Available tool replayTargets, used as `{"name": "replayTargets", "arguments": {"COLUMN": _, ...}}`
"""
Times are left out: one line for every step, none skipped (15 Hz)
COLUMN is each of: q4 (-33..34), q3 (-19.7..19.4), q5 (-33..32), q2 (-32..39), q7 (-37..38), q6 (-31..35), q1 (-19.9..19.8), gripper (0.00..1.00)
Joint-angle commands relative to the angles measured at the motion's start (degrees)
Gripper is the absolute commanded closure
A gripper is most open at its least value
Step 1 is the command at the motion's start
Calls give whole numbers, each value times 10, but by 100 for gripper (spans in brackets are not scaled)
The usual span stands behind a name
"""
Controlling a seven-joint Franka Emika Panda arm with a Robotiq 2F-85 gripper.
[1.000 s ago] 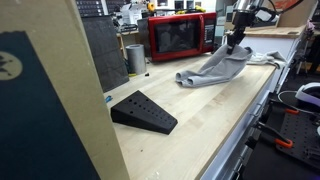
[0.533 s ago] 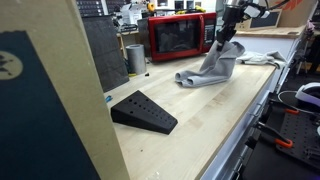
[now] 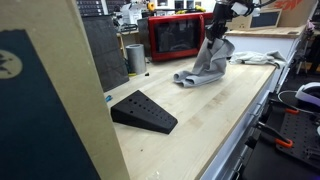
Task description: Fold the grey towel once from top to bottom and twice from right to left.
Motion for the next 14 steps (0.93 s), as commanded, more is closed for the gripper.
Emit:
{"name": "replayTargets", "arguments": {"q4": 14, "q3": 18, "q5": -37, "q2": 19, "q7": 55, "q6": 13, "q1": -4, "gripper": 99}}
{"name": "replayTargets", "arguments": {"q4": 15, "q3": 22, "q5": -47, "q2": 23, "q7": 68, "q6": 15, "q1": -5, "gripper": 99}}
{"name": "replayTargets", "arguments": {"q4": 17, "q3": 27, "q5": -58, "q2": 27, "q7": 83, "q6": 17, "q1": -5, "gripper": 99}}
{"name": "replayTargets", "arguments": {"q4": 20, "q3": 32, "q5": -69, "q2": 31, "q7": 97, "q6": 18, "q1": -5, "gripper": 99}}
{"name": "replayTargets", "arguments": {"q4": 23, "q3": 38, "q5": -78, "q2": 35, "q7": 114, "q6": 20, "q1": -4, "gripper": 99}}
{"name": "replayTargets", "arguments": {"q4": 26, "q3": 44, "q5": -87, "q2": 39, "q7": 131, "q6": 23, "q1": -3, "gripper": 99}}
{"name": "replayTargets", "arguments": {"q4": 30, "q3": 51, "q5": -96, "q2": 43, "q7": 149, "q6": 27, "q1": -1, "gripper": 99}}
{"name": "replayTargets", "arguments": {"q4": 35, "q3": 57, "q5": -100, "q2": 47, "q7": 162, "q6": 30, "q1": 2, "gripper": 99}}
{"name": "replayTargets", "arguments": {"q4": 41, "q3": 64, "q5": -102, "q2": 52, "q7": 174, "q6": 32, "q1": 6, "gripper": 99}}
{"name": "replayTargets", "arguments": {"q4": 47, "q3": 69, "q5": -103, "q2": 57, "q7": 184, "q6": 34, "q1": 9, "gripper": 99}}
{"name": "replayTargets", "arguments": {"q4": 54, "q3": 75, "q5": -103, "q2": 63, "q7": 195, "q6": 35, "q1": 11, "gripper": 99}}
{"name": "replayTargets", "arguments": {"q4": 60, "q3": 80, "q5": -103, "q2": 69, "q7": 206, "q6": 35, "q1": 14, "gripper": 99}}
{"name": "replayTargets", "arguments": {"q4": 67, "q3": 84, "q5": -104, "q2": 75, "q7": 216, "q6": 35, "q1": 18, "gripper": 99}}
{"name": "replayTargets", "arguments": {"q4": 70, "q3": 88, "q5": -105, "q2": 80, "q7": 226, "q6": 36, "q1": 21, "gripper": 99}}
